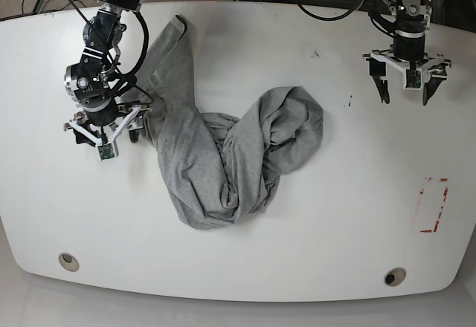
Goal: Fold the T-shirt properly
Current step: 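Move the right gripper along the shirt edge and position it to grasp, then close the right gripper on the shirt fabric, then lower the left gripper onto the shirt's bunched end and grasp it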
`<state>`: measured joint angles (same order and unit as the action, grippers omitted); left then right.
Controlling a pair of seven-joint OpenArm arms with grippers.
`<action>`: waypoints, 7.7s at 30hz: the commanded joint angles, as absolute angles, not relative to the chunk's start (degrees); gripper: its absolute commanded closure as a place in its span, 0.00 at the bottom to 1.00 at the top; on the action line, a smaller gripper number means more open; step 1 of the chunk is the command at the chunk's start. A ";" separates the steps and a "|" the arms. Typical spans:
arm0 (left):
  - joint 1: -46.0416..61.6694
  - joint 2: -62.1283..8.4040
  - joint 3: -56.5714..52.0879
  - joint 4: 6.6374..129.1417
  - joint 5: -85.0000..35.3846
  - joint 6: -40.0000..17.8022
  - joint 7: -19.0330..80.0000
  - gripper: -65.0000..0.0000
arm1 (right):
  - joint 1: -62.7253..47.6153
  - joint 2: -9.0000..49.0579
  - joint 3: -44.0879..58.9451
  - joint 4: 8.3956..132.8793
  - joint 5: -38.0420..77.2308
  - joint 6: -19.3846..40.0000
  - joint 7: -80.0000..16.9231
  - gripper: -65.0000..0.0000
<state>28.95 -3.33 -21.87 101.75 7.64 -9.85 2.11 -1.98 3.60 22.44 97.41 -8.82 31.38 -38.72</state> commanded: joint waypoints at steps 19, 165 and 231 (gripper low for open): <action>27.33 -4.00 -21.88 103.00 7.87 -9.39 -0.36 0.22 | 0.18 7.23 23.33 89.84 1.36 32.05 -30.88 0.41; 21.33 -5.15 -17.95 97.79 1.28 -16.98 6.03 0.20 | -0.26 0.73 20.18 91.17 17.34 32.17 -36.90 0.99; 2.67 -4.75 -0.50 82.78 4.96 -31.17 18.61 0.20 | -3.36 3.36 21.69 99.96 16.85 31.91 -42.30 0.99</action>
